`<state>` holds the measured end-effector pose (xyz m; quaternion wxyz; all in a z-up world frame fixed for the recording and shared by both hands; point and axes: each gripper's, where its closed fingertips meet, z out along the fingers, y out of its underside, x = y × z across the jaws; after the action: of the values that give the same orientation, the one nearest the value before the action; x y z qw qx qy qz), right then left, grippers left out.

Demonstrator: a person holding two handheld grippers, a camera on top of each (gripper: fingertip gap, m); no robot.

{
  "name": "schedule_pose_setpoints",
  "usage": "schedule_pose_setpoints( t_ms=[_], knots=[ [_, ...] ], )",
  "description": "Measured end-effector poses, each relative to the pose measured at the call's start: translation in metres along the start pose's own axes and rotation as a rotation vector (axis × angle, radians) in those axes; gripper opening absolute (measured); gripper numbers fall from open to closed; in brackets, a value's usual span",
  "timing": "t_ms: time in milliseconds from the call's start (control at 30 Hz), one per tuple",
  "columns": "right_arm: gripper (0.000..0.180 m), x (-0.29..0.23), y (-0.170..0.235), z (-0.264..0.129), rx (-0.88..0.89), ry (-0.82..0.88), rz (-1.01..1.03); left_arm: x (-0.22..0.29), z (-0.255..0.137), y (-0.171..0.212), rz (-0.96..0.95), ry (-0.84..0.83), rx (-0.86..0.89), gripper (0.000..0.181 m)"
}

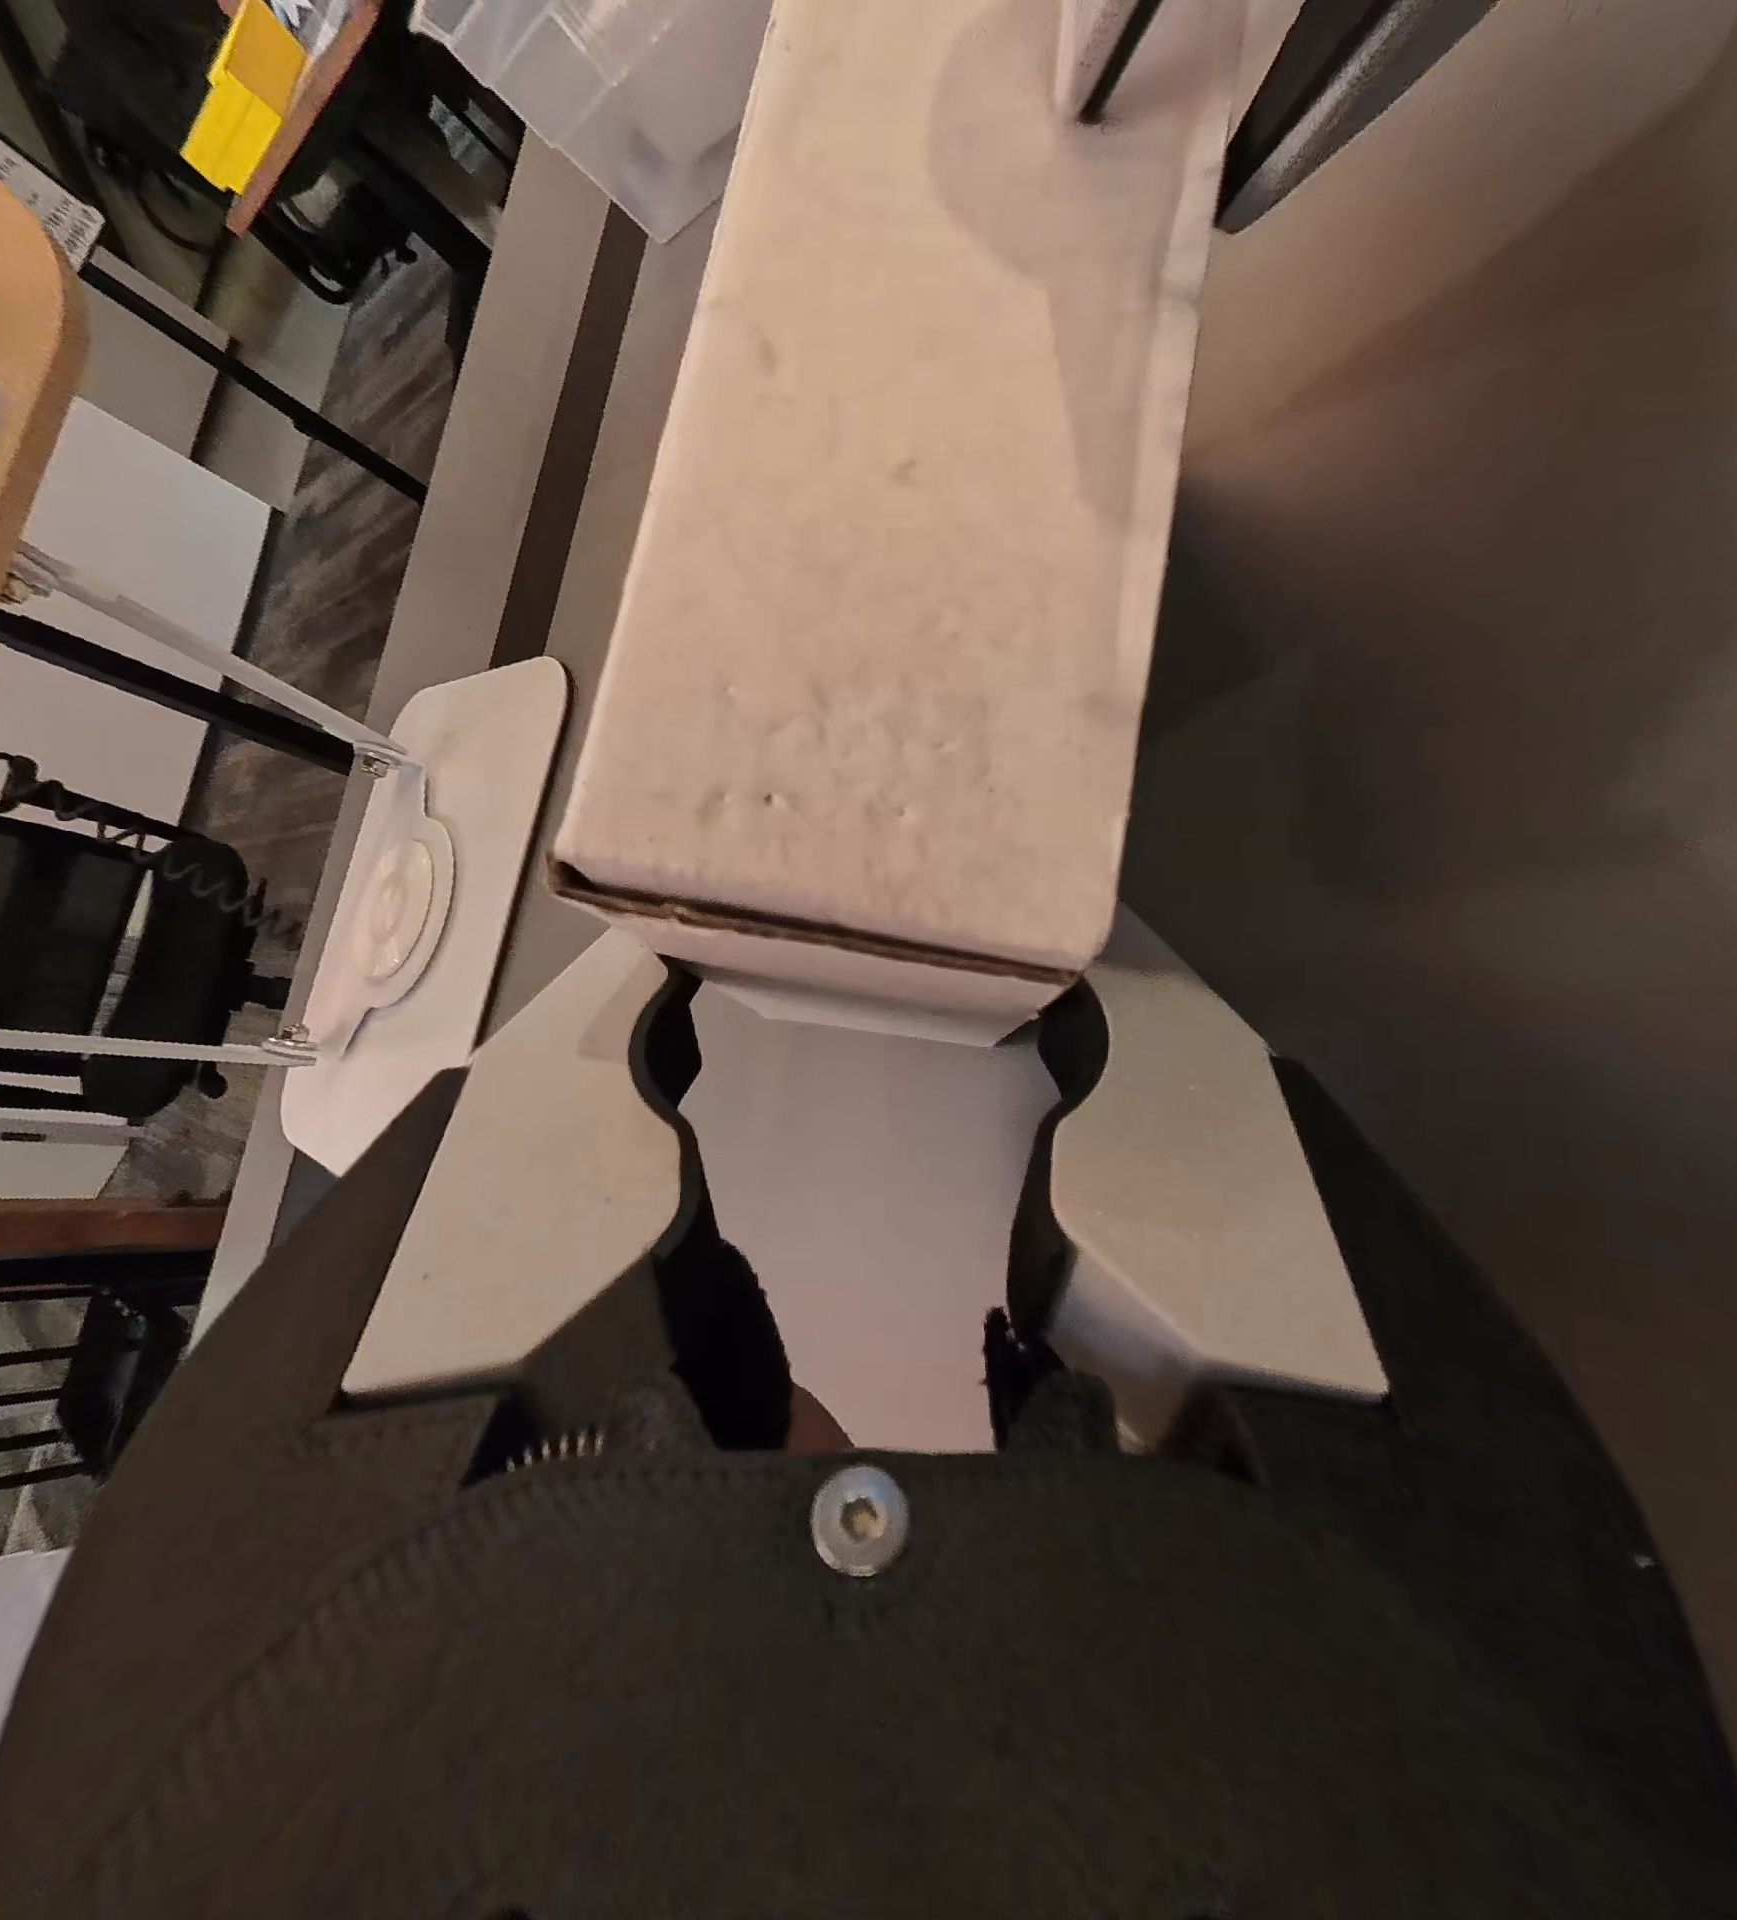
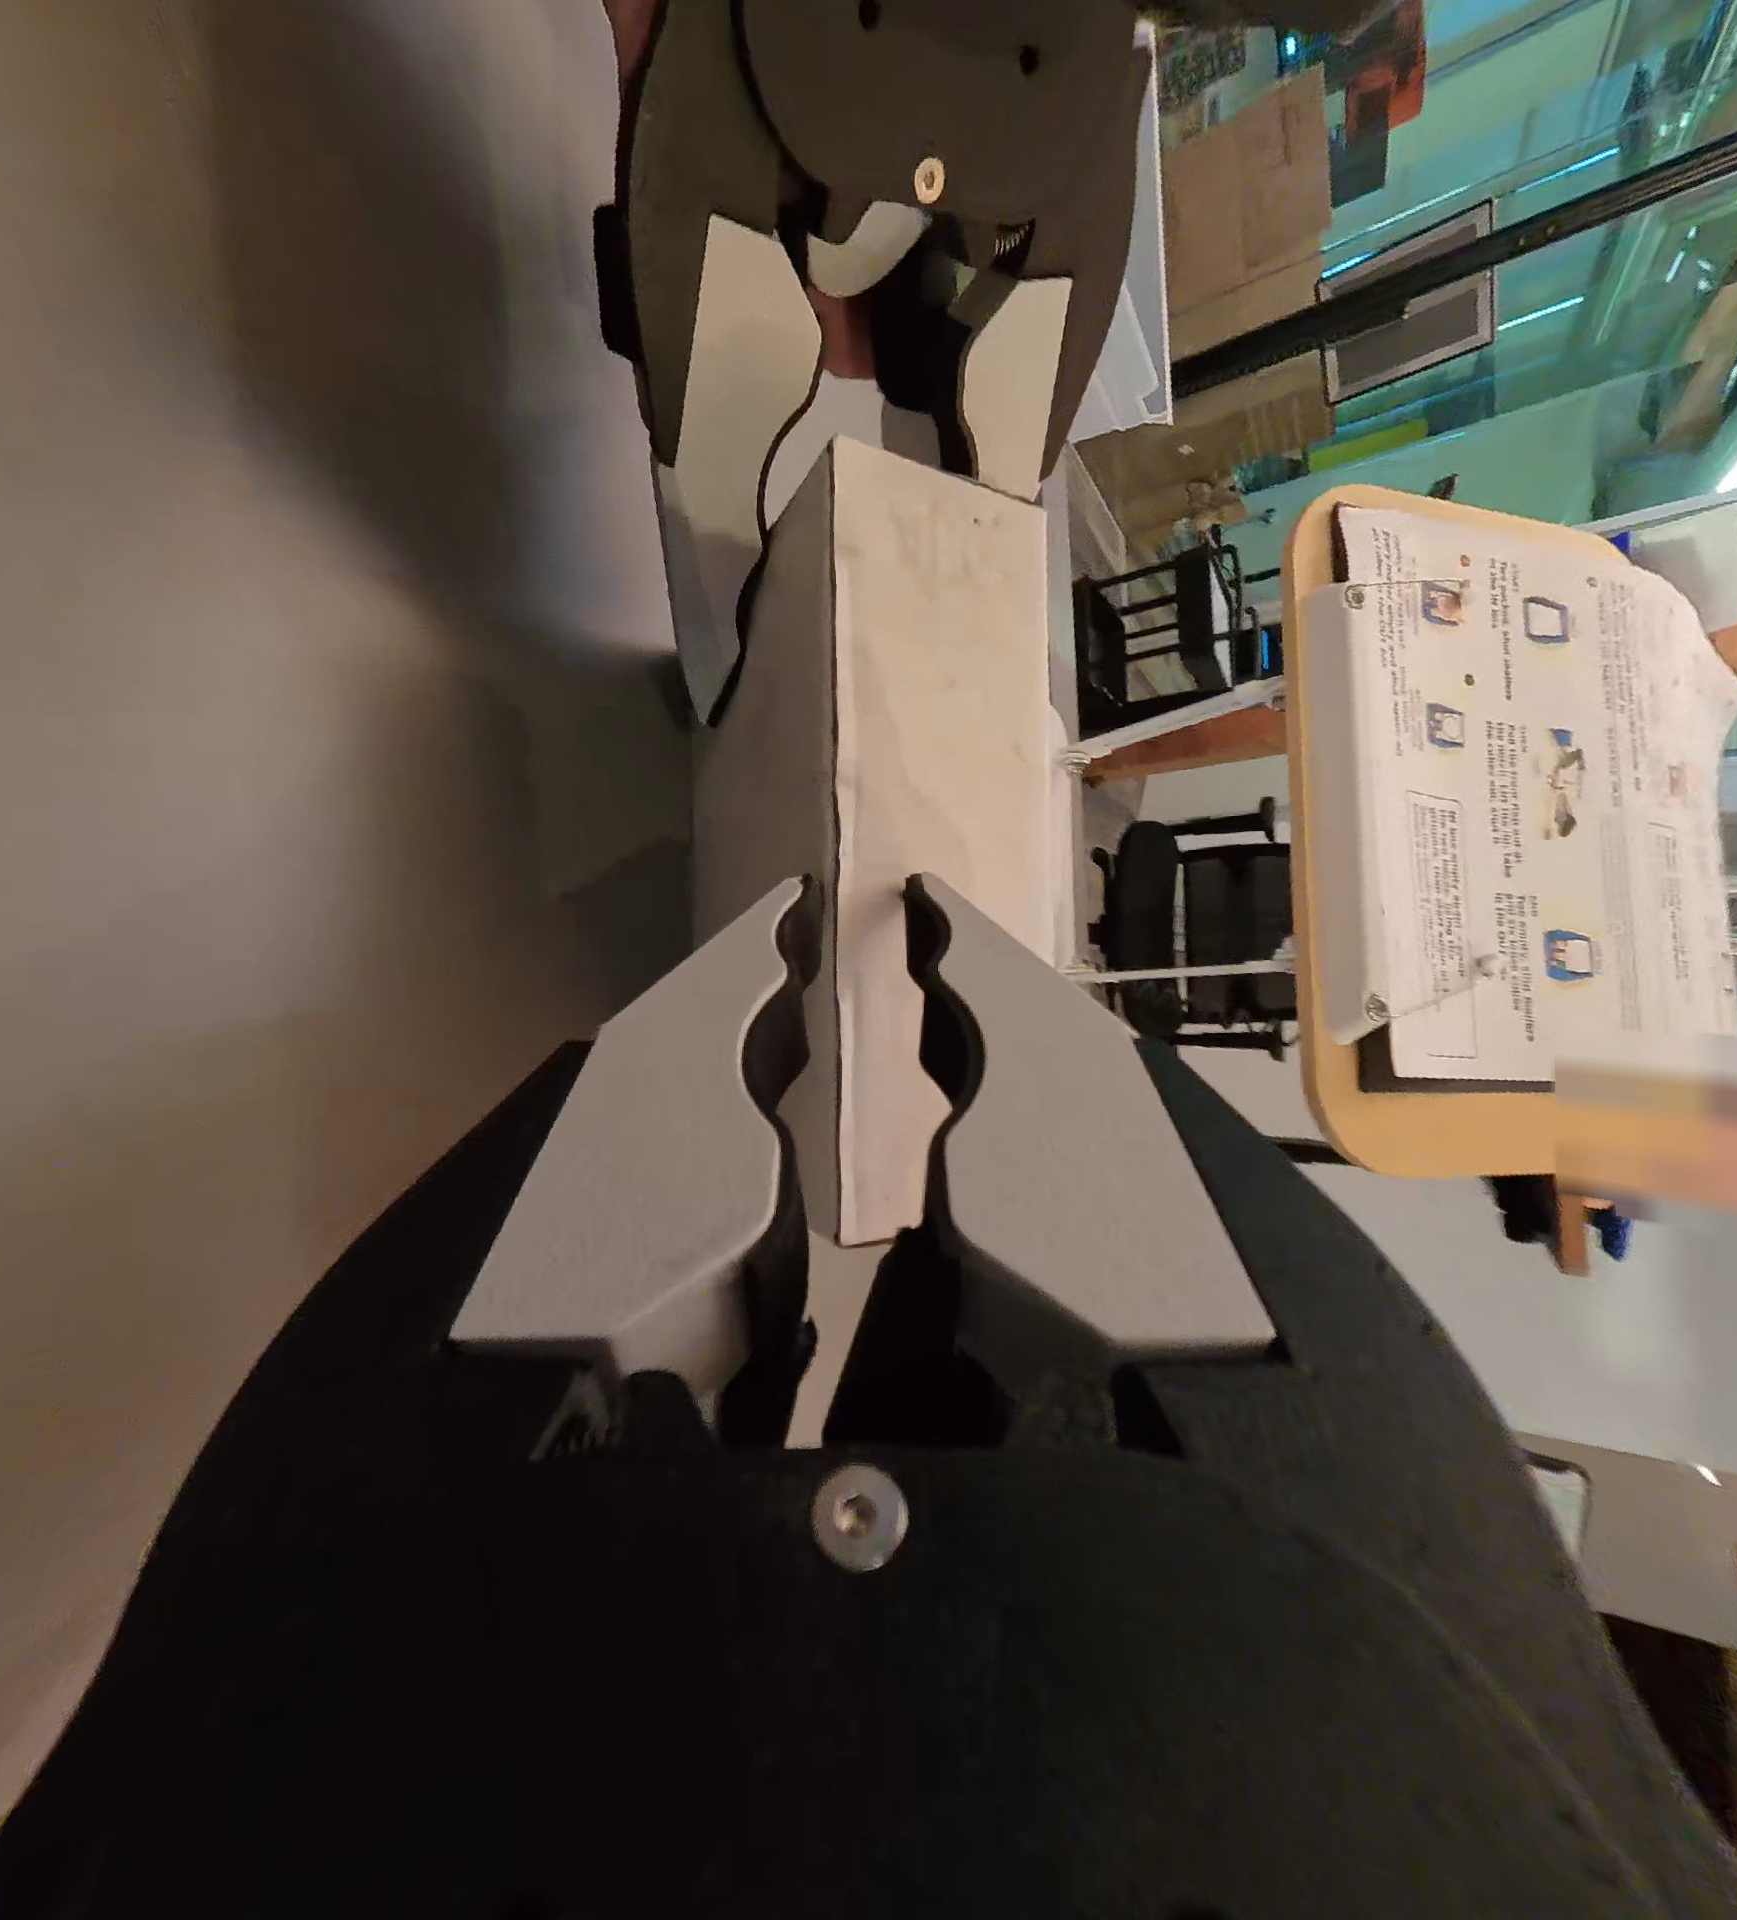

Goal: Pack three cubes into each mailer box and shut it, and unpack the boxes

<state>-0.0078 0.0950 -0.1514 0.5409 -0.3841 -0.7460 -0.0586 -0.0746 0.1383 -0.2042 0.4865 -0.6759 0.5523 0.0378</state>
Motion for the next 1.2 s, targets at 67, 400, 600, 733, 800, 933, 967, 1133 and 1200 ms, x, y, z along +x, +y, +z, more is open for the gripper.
schedule_pose_setpoints(
  t_ms=[67, 400, 600, 733, 800, 933, 967, 1133, 1200],
  knots=[
    [0.013, -0.001, 0.0, -0.001, 0.02, -0.019, 0.041, 0.001, 0.0, 0.0, 0.001, -0.001, 0.005, 0.065],
    [0.0, 0.001, -0.004, -0.005, 0.106, -0.072, 0.195, 0.0, -0.001, 0.0, 0.0, 0.003, 0.009, 0.065],
    [0.0, 0.008, -0.005, -0.009, 0.13, -0.027, 0.242, 0.0, -0.001, 0.0, 0.009, -0.004, 0.008, 0.065],
    [0.0, 0.013, -0.007, -0.012, 0.144, -0.004, 0.254, 0.001, -0.001, 0.0, 0.004, -0.003, 0.01, 0.064],
    [0.0, 0.018, -0.009, -0.013, 0.155, 0.024, 0.258, 0.001, -0.001, 0.0, 0.003, -0.003, 0.016, 0.064],
    [0.0, 0.063, -0.014, -0.03, 0.169, 0.199, 0.266, 0.009, 0.001, -0.008, 0.077, -0.021, 0.019, 0.064],
    [0.0, 0.068, -0.011, -0.027, 0.151, 0.2, 0.272, 0.009, 0.001, -0.008, 0.08, -0.018, 0.021, 0.065],
    [0.0, 0.084, 0.004, -0.007, 0.023, 0.175, 0.293, 0.01, -0.002, -0.009, 0.132, -0.054, 0.016, 0.065],
    [0.0, 0.081, 0.015, 0.003, -0.044, 0.137, 0.299, 0.012, -0.004, -0.01, 0.179, -0.086, 0.016, 0.064]
  ],
)
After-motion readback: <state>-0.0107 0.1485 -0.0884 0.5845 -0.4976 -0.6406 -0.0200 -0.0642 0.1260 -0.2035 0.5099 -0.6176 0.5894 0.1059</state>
